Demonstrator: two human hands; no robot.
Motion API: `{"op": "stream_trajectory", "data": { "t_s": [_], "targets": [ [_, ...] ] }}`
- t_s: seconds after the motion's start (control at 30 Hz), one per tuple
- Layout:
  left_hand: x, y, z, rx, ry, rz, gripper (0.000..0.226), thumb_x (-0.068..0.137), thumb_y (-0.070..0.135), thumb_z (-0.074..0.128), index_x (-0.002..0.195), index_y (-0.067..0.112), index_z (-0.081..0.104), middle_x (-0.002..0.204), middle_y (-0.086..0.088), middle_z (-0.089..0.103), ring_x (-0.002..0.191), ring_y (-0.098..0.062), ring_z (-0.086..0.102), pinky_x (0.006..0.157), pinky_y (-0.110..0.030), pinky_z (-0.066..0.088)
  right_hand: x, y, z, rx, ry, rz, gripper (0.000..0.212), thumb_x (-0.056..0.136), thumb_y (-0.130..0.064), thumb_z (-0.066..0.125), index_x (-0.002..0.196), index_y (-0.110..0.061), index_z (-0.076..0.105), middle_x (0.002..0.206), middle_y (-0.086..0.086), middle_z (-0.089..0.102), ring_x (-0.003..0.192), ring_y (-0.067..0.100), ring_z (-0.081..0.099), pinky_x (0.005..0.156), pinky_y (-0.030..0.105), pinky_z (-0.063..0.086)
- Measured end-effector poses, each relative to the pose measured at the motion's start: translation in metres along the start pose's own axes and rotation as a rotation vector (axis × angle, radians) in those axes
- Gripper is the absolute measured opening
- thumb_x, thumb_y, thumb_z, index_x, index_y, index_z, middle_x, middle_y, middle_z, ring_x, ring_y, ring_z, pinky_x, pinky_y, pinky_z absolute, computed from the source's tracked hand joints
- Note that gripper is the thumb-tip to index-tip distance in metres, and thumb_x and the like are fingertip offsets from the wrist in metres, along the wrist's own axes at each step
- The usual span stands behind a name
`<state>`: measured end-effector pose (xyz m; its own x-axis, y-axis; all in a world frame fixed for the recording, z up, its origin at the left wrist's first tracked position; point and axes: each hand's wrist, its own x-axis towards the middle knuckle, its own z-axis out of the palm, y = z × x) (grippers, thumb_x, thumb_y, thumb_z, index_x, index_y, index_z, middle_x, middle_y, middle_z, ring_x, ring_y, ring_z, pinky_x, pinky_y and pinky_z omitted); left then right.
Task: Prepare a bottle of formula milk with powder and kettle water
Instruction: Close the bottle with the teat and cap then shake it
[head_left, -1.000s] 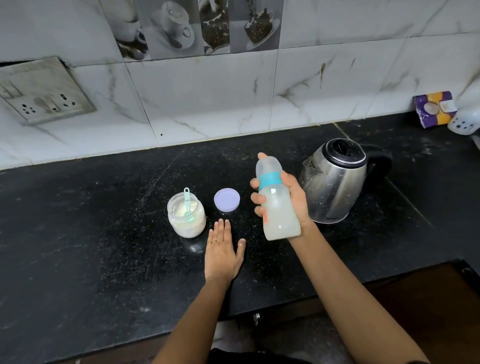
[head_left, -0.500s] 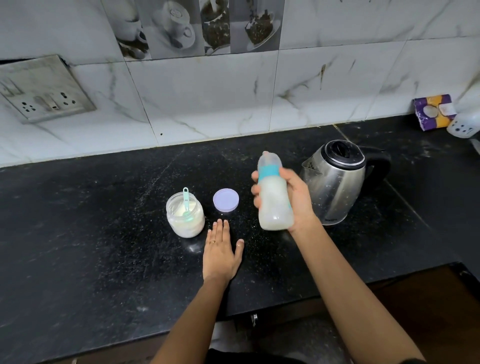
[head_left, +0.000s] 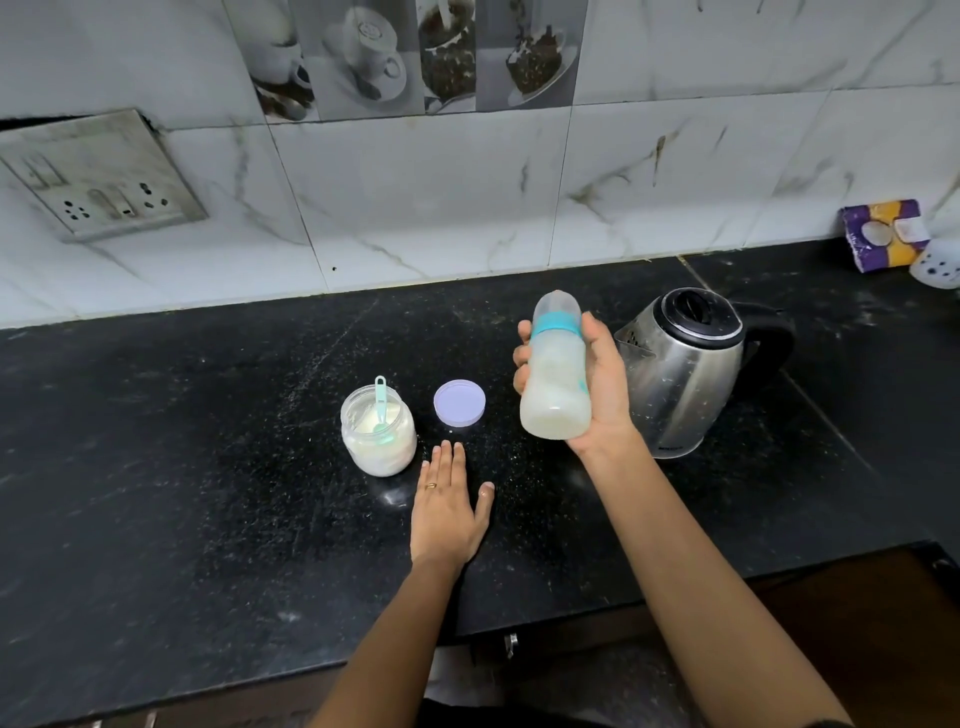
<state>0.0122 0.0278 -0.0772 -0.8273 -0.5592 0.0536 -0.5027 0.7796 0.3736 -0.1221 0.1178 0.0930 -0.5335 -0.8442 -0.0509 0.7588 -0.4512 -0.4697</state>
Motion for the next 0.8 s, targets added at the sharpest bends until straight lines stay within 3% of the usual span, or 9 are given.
{"op": "stream_trajectory", "data": {
  "t_s": [0.13,0.23,0.3,0.37,0.43,0.53,0.6,0.67,0.8],
  "targets": [
    [0.001,-0.001,0.002,0.002,0.006,0.0,0.068,0.098,0.049,0.026,0.152,0.01,0.009,0.16,-0.008,0.007,0.147,-0.017,0.0,0.118,-0.028,-0.007,0.001,0.0,-0.001,-0.033,-0.029,0.0,0.056,0.08,-0.023,0.052,0.133,-0.012,0.036,0.103,0.02,0.061,0.078,0.03,0.06,0.07,0.039,0.053],
    [0.001,-0.001,0.002,0.014,-0.003,-0.008,0.071,0.095,0.052,0.019,0.151,0.01,0.009,0.16,-0.008,0.008,0.147,-0.016,0.0,0.118,-0.028,-0.007,0.002,0.001,-0.003,-0.032,-0.086,-0.001,0.084,0.074,-0.022,0.071,0.143,-0.007,0.025,0.1,0.02,0.062,0.08,0.03,0.062,0.069,0.038,0.054],
    [0.0,-0.001,0.002,0.022,0.0,-0.008,0.072,0.094,0.053,0.018,0.151,0.01,0.009,0.16,-0.008,0.008,0.147,-0.016,0.0,0.118,-0.027,-0.007,0.002,0.002,-0.001,-0.045,-0.131,0.013,0.083,0.065,-0.027,0.081,0.131,-0.001,0.038,0.097,0.015,0.06,0.077,0.023,0.06,0.063,0.033,0.053],
    [0.0,-0.001,0.002,0.013,0.005,-0.003,0.069,0.098,0.05,0.024,0.152,0.01,0.008,0.16,-0.008,0.007,0.147,-0.016,-0.001,0.117,-0.027,-0.008,0.001,0.002,0.001,-0.034,-0.181,0.054,0.06,0.064,-0.029,0.08,0.111,-0.001,0.056,0.094,0.01,0.054,0.075,0.017,0.054,0.06,0.027,0.05],
    [0.0,-0.001,0.001,0.003,0.006,0.0,0.068,0.099,0.048,0.027,0.152,0.01,0.008,0.16,-0.008,0.006,0.147,-0.016,-0.001,0.117,-0.027,-0.009,0.0,0.001,0.003,0.047,-0.213,0.108,0.041,0.072,-0.027,0.072,0.106,-0.005,0.066,0.095,0.01,0.051,0.081,0.018,0.054,0.066,0.028,0.052],
    [0.001,-0.001,0.001,0.009,0.01,0.008,0.069,0.098,0.05,0.024,0.151,0.01,0.008,0.16,-0.008,0.007,0.147,-0.017,0.0,0.116,-0.026,-0.009,-0.001,-0.002,0.002,0.148,-0.295,0.22,0.045,0.083,-0.021,0.065,0.124,-0.005,0.06,0.113,0.023,0.056,0.101,0.04,0.061,0.08,0.052,0.054],
    [0.0,-0.002,0.002,0.016,0.005,0.009,0.076,0.092,0.057,0.012,0.151,0.01,0.009,0.16,-0.008,0.007,0.147,-0.017,0.0,0.116,-0.026,-0.01,0.0,-0.005,-0.004,0.139,-0.438,0.274,0.059,0.089,-0.022,0.058,0.144,-0.019,0.038,0.123,0.028,0.053,0.094,0.042,0.062,0.073,0.048,0.055],
    [0.0,-0.002,0.003,0.004,0.007,0.008,0.083,0.085,0.059,0.003,0.151,0.01,0.01,0.159,-0.008,0.008,0.147,-0.017,0.001,0.116,-0.026,-0.009,0.0,-0.009,-0.007,0.062,-0.461,0.237,0.072,0.089,-0.022,0.056,0.151,-0.025,0.019,0.114,0.026,0.055,0.075,0.034,0.062,0.059,0.038,0.053],
    [0.001,-0.003,0.004,-0.01,0.016,0.007,0.083,0.085,0.059,0.004,0.151,0.009,0.012,0.159,-0.009,0.011,0.147,-0.018,0.003,0.118,-0.029,-0.005,0.009,-0.016,0.0,0.151,-0.255,0.14,0.052,0.071,-0.014,0.075,0.115,-0.005,0.049,0.093,0.019,0.059,0.062,0.027,0.058,0.053,0.035,0.054]
  ]
}}
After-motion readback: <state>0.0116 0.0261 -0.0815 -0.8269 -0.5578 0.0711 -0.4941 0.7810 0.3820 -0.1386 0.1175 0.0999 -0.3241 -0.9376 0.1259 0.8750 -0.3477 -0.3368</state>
